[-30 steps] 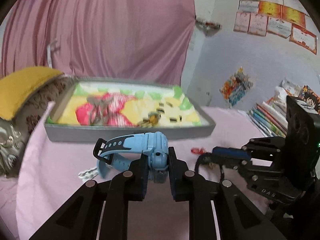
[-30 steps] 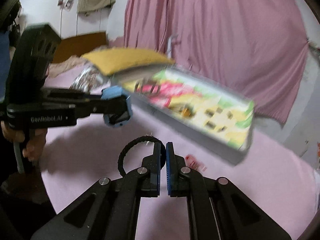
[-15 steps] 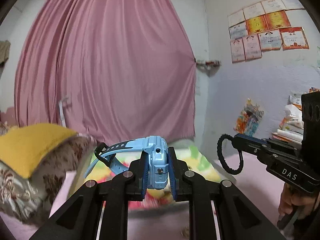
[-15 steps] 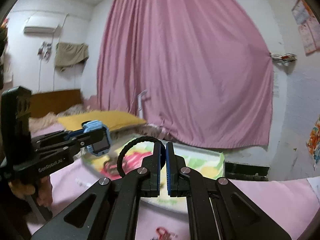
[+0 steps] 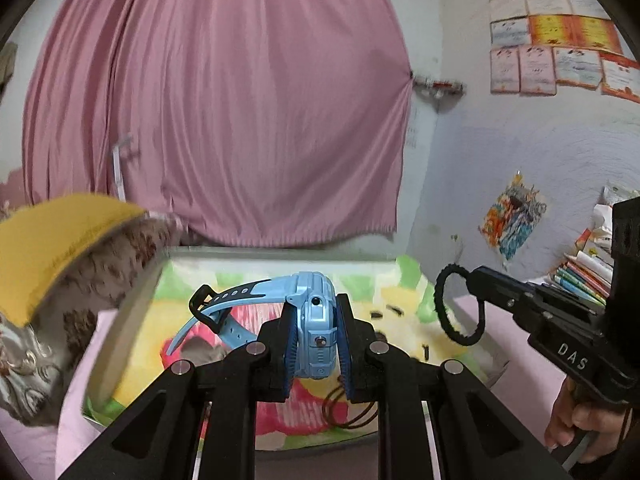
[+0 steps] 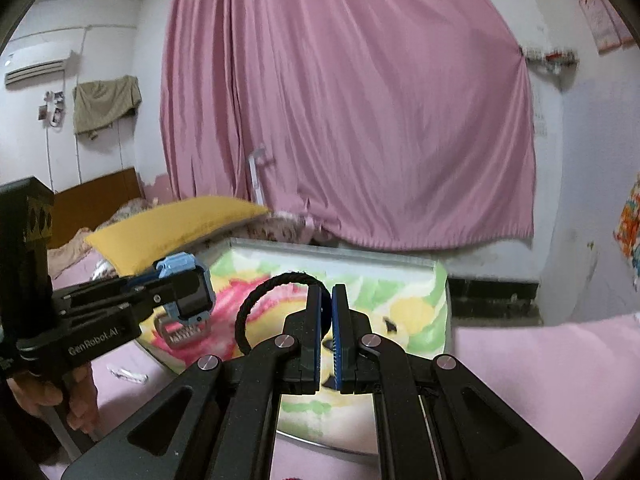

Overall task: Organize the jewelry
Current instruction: 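Carry the watch and hair tie into the tray and open both tools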

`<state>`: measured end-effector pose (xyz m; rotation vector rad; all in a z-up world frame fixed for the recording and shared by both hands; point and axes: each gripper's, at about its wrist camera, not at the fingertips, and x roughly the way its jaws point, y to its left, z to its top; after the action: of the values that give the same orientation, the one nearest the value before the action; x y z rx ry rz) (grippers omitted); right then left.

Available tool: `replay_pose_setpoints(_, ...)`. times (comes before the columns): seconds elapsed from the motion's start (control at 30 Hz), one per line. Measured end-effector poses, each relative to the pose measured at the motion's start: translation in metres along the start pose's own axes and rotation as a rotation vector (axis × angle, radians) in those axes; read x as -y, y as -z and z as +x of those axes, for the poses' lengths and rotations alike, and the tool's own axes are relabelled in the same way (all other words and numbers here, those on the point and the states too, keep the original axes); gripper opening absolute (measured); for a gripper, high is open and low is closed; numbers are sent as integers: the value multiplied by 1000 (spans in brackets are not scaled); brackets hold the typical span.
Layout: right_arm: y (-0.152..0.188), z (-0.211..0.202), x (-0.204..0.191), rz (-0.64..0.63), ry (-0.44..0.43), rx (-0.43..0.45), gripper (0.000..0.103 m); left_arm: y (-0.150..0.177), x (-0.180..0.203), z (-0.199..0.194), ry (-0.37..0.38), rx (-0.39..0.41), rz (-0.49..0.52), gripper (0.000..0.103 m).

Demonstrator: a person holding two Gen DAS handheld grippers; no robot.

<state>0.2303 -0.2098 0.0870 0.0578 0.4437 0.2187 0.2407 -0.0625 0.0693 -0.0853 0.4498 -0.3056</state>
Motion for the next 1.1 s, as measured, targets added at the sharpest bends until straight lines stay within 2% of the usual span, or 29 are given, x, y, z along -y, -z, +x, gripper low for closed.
replay_pose_setpoints(0.23,16,39,23,71,-34,-170,5,6,1,16,-11,-90,25,16)
replay_pose_setpoints(0.47,28,63,28,93,-56,-263,5,5,8,19,0,-125,75,16)
replay_pose_setpoints(0.87,32,67,33,100,-43,-309,5,10,23,22,30,-188,141,16)
replay_pose_setpoints(1.1,32,64,33,103,-47,-320,5,13,23,25,31,-215,139,17)
